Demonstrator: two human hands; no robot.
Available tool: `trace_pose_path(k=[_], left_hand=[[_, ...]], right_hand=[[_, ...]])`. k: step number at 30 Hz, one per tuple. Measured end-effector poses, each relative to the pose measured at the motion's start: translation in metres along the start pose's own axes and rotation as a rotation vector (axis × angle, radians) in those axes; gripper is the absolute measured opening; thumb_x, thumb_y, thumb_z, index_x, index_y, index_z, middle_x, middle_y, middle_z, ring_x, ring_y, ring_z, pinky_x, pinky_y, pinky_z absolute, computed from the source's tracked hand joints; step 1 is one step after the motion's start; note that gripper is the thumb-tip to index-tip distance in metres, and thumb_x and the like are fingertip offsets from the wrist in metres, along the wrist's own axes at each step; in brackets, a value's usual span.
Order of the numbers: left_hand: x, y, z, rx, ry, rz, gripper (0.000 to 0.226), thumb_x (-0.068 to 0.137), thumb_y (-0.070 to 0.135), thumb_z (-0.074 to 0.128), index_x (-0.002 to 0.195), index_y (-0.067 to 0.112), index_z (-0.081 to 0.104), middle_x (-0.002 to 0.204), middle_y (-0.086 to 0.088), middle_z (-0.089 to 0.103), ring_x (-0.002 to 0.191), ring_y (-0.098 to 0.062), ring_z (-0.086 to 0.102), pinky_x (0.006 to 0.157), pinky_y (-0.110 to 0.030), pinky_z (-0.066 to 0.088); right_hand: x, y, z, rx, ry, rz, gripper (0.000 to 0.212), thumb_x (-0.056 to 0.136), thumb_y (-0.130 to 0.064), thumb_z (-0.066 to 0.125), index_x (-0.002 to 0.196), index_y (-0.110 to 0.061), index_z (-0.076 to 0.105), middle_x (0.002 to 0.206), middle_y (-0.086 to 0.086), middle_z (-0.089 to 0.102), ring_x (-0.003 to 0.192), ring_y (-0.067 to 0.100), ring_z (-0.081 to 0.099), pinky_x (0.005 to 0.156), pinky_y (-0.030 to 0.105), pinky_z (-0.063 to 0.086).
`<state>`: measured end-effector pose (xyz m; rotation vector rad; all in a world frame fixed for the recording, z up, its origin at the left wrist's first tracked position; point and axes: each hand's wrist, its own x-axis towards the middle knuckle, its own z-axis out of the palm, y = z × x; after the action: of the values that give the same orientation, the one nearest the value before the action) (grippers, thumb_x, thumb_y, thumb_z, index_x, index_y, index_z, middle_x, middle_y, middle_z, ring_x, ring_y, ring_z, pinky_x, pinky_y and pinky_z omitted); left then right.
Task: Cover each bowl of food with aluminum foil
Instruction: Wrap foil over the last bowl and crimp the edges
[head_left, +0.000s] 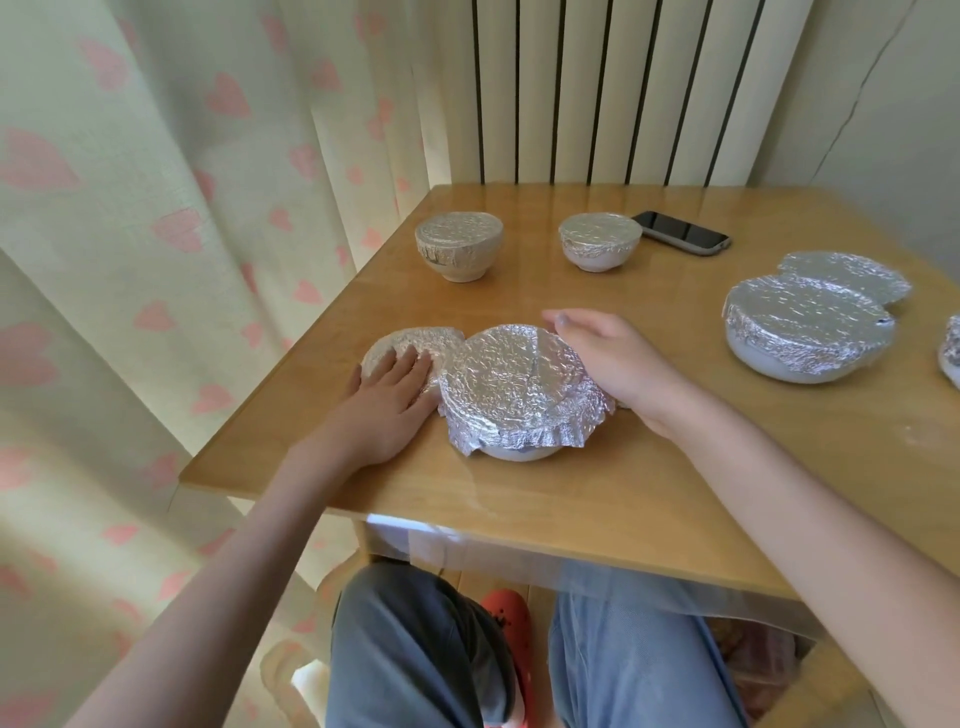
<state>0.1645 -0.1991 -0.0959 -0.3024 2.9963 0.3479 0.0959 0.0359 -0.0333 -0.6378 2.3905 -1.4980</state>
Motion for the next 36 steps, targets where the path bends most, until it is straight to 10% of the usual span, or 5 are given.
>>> trace_pose_path(k=[10, 13, 16, 30, 36], left_hand=[[0.049, 0.014, -0.011, -0.005, 0.231, -0.033, 0.06, 0.104, 0.048, 0.01, 0.156, 0.021, 0.0, 0.163, 0.0, -0.01, 0.15, -0.016, -0.009, 0.119, -0.046, -0.009], [0.032, 0.035, -0.026, -0.545, 0.308, 0.184, 0.065, 0.101, 0.051, 0.003, 0.155, 0.018, 0.016, 0.163, -0.001, 0.011, 0.15, -0.014, 0.002, 0.121, -0.04, 0.002], [0.016, 0.058, -0.038, -1.109, -0.013, 0.33, 0.052, 0.104, 0.049, 0.018, 0.141, 0.026, 0.047, 0.151, 0.009, 0.042, 0.14, -0.006, 0.035, 0.117, -0.029, 0.025], [0.004, 0.077, -0.036, -0.743, 0.102, 0.231, 0.042, 0.106, 0.039, 0.029, 0.124, 0.023, 0.064, 0.126, 0.008, 0.06, 0.12, -0.011, 0.053, 0.105, -0.029, 0.036], [-0.014, 0.079, -0.018, -0.817, 0.339, 0.083, 0.044, 0.105, 0.042, 0.028, 0.124, 0.023, 0.063, 0.13, 0.004, 0.059, 0.123, -0.015, 0.05, 0.104, -0.032, 0.035]], right_hand=[[-0.008, 0.004, 0.006, 0.131, 0.24, 0.056, 0.037, 0.101, -0.024, 0.04, 0.137, -0.017, 0.05, 0.137, -0.007, 0.051, 0.111, -0.001, 0.043, 0.09, 0.016, 0.03], [-0.009, 0.006, 0.019, 0.144, 0.219, 0.056, 0.038, 0.102, -0.024, 0.038, 0.137, -0.016, 0.049, 0.138, -0.008, 0.05, 0.114, -0.002, 0.042, 0.091, 0.015, 0.03], [-0.01, 0.009, 0.03, 0.099, 0.307, 0.034, 0.035, 0.102, -0.022, 0.036, 0.132, -0.015, 0.053, 0.135, -0.006, 0.054, 0.12, 0.006, 0.047, 0.092, 0.019, 0.035], [-0.006, 0.02, 0.031, 0.158, 0.235, 0.116, 0.05, 0.103, -0.036, 0.031, 0.107, 0.008, 0.055, 0.113, 0.029, 0.059, 0.106, 0.042, 0.055, 0.079, 0.038, 0.046], [-0.002, 0.008, 0.019, 0.199, 0.002, 0.15, 0.049, 0.101, -0.046, 0.031, 0.123, -0.012, 0.059, 0.122, 0.002, 0.063, 0.11, 0.019, 0.06, 0.096, 0.026, 0.044]])
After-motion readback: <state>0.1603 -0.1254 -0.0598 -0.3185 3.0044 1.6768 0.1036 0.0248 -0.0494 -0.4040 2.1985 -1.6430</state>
